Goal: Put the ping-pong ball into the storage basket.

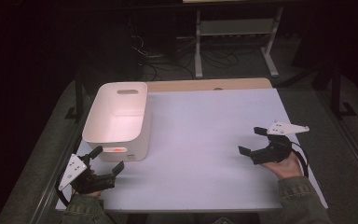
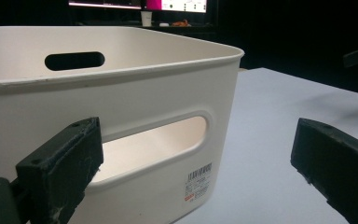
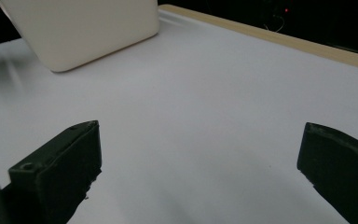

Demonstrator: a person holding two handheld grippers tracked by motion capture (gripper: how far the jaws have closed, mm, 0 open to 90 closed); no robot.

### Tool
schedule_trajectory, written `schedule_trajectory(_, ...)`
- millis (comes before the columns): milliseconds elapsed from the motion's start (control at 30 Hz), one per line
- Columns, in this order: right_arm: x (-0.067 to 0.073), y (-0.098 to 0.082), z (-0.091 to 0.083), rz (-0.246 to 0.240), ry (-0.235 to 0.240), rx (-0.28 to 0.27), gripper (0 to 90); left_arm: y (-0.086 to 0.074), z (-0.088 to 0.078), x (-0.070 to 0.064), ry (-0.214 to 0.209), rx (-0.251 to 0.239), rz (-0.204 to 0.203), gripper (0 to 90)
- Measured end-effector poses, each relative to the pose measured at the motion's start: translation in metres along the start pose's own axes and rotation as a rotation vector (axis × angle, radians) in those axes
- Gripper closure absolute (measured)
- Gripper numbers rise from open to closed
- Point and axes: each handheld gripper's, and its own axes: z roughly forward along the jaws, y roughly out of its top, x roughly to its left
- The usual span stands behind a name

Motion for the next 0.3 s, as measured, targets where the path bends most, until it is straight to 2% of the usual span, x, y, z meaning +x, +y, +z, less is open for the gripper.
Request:
schedule_trajectory(200,-0.0032,-0.0087,-0.0073,0.030,-0.014,-0.027,0.0,0.0002,-0.0002,-0.0001,-0.003,-0.002,-0.001,1.7)
schedule_trajectory(300,-0.0020,-0.0103,-0.0067,0.023,-0.017,-0.026,0.0,0.0005,-0.0002,-0.0003,-0.004,-0.002,-0.002,1.7)
